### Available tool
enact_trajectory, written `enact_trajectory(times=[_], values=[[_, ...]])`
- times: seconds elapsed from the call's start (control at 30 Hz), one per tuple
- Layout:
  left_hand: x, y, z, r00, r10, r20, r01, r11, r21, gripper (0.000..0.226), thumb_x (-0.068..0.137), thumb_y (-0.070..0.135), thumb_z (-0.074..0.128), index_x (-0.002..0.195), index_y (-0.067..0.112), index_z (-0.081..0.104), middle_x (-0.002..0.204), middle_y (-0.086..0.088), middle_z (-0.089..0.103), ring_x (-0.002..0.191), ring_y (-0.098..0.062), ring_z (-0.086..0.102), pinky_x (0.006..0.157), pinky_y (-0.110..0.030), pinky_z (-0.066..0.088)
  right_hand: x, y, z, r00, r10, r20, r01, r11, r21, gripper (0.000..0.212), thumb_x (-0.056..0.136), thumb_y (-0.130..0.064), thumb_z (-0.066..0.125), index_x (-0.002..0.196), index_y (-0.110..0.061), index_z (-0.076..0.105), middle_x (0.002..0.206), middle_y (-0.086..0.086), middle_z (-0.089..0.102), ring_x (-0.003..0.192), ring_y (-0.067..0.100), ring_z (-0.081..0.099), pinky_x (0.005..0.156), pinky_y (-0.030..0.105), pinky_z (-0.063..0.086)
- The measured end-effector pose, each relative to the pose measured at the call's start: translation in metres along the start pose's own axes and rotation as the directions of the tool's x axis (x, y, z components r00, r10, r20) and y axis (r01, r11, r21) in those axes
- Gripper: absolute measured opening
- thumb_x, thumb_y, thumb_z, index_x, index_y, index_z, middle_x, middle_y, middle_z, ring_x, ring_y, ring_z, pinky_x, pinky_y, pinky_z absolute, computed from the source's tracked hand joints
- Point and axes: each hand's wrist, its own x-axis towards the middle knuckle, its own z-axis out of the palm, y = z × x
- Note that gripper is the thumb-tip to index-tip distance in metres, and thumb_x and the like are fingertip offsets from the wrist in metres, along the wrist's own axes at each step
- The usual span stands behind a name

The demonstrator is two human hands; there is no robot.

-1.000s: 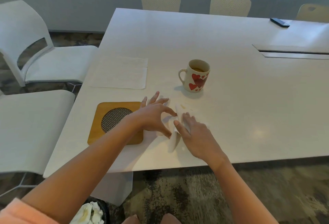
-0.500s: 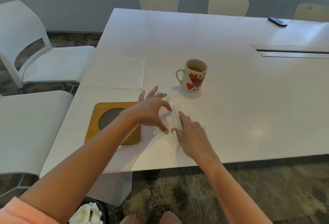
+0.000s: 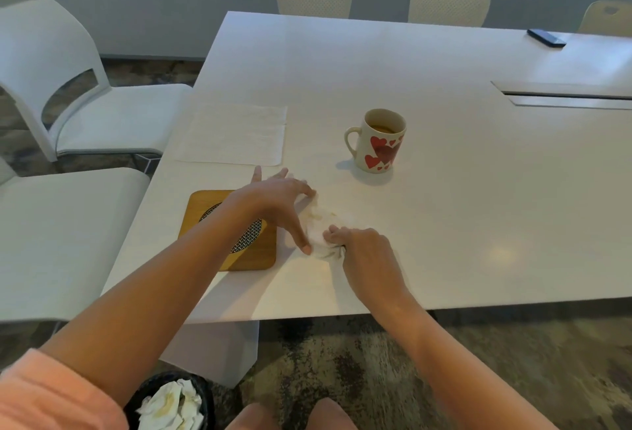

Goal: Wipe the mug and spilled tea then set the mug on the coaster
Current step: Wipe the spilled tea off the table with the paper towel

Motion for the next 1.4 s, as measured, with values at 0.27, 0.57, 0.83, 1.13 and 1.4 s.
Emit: enact_trajectory(times=[0.27, 0.57, 0.83, 1.13, 1.4], values=[[-0.001, -0.002, 0.0, 0.999, -0.022, 0.037, 0.022, 1.0, 0.022, 0.127, 0.052, 0.063, 0.087, 0.156, 0.035, 0.021, 0.167, 0.013, 0.007, 0.154, -0.02, -0.01, 0.116, -0.065, -0.012, 0.026, 0.019, -0.005, 0.992, 0.056, -0.109, -0.066, 0.994, -0.087, 0.032, 0.094, -0.005, 0.059, 0.119, -0.019, 0.073, 0.112, 0.004, 0.075, 0.094, 0.023, 0.072, 0.084, 0.029, 0.056], [-0.001, 0.004, -0.003, 0.997, -0.05, 0.051, 0.045, 0.995, 0.09, 0.12, 0.057, 0.071, 0.08, 0.156, 0.037, 0.021, 0.167, 0.013, 0.008, 0.154, -0.02, -0.006, 0.116, -0.065, -0.011, 0.024, 0.006, 0.0, 0.992, 0.074, -0.099, -0.074, 0.997, 0.0, 0.038, 0.097, -0.005, 0.056, 0.133, -0.016, 0.062, 0.129, 0.006, 0.067, 0.112, 0.022, 0.067, 0.097, 0.027, 0.05], [0.005, 0.014, -0.016, 0.986, -0.159, 0.052, 0.162, 0.985, -0.06, 0.108, 0.071, 0.094, 0.019, 0.155, 0.027, 0.03, 0.165, -0.002, 0.022, 0.154, -0.027, 0.01, 0.117, -0.062, -0.007, 0.023, 0.026, 0.003, 0.997, -0.076, 0.027, 0.074, 0.995, 0.07, 0.055, 0.095, 0.008, 0.053, 0.139, -0.025, 0.056, 0.143, 0.002, 0.057, 0.126, 0.021, 0.059, 0.106, 0.029, 0.044], [0.013, 0.042, -0.019, 0.966, -0.246, -0.084, 0.251, 0.966, 0.062, 0.108, 0.078, 0.089, 0.007, 0.141, 0.013, 0.053, 0.151, -0.013, 0.048, 0.148, -0.033, 0.029, 0.116, -0.066, -0.01, 0.012, 0.041, 0.005, 0.926, -0.323, 0.196, 0.29, 0.94, 0.181, 0.065, 0.091, 0.018, 0.047, 0.137, -0.028, 0.058, 0.148, -0.003, 0.05, 0.14, 0.01, 0.04, 0.119, 0.033, 0.031], [0.017, 0.051, -0.02, 0.954, -0.271, -0.13, 0.283, 0.955, 0.088, 0.1, 0.086, 0.081, 0.006, 0.142, 0.012, 0.051, 0.145, -0.014, 0.053, 0.146, -0.034, 0.032, 0.115, -0.066, -0.01, -0.015, 0.068, -0.006, 0.912, -0.348, 0.215, 0.267, 0.904, 0.333, 0.056, 0.09, 0.018, 0.049, 0.122, -0.023, 0.07, 0.135, -0.009, 0.061, 0.135, -0.002, 0.045, 0.115, 0.016, 0.031]])
